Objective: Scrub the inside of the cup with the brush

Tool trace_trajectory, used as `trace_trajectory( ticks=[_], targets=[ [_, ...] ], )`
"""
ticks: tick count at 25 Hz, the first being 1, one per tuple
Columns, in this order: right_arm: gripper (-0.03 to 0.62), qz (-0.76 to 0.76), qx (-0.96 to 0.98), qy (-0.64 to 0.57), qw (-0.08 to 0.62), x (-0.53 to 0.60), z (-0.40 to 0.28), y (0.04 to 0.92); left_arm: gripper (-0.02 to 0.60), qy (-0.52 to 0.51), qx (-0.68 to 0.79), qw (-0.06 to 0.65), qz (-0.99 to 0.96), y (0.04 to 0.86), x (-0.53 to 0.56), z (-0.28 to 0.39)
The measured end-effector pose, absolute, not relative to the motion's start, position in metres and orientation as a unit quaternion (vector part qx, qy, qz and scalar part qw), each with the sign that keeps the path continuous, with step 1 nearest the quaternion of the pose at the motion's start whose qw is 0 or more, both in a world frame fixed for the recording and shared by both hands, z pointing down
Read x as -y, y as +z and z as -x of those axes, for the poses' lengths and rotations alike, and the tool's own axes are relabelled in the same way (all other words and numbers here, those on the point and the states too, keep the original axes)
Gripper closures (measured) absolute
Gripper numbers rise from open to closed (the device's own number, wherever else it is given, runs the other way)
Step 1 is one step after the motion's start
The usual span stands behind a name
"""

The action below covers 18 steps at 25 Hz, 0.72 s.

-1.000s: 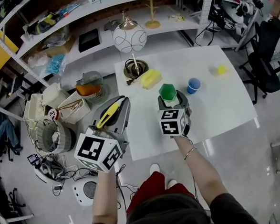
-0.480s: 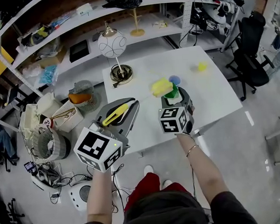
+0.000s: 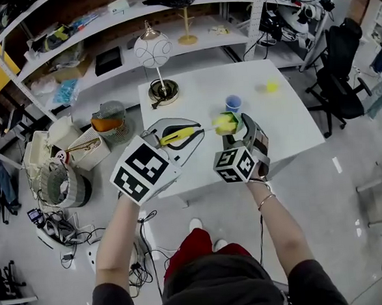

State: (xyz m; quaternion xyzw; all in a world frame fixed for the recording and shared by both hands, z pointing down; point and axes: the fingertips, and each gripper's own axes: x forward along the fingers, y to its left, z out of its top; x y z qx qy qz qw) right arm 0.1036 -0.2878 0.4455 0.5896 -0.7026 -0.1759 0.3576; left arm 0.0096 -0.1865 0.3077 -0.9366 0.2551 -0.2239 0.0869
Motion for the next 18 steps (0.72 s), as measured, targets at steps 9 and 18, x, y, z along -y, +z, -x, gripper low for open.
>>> trace_trajectory(
  ticks=[9, 18],
  targets=[
    [0.290, -0.515, 0.721, -0.241, 0.395, 0.272, -0.079, 0.452, 0.537, -0.356, -0.121, 0.281, 0.883, 0.333, 0.175, -0.031],
    [0.290, -0.510, 0.725, -0.229, 0.402, 0.277, -0.089, 0.460, 0.537, -0.387, -0.047, 0.377, 0.841, 0.348, 0.178, -0.049]
  ],
)
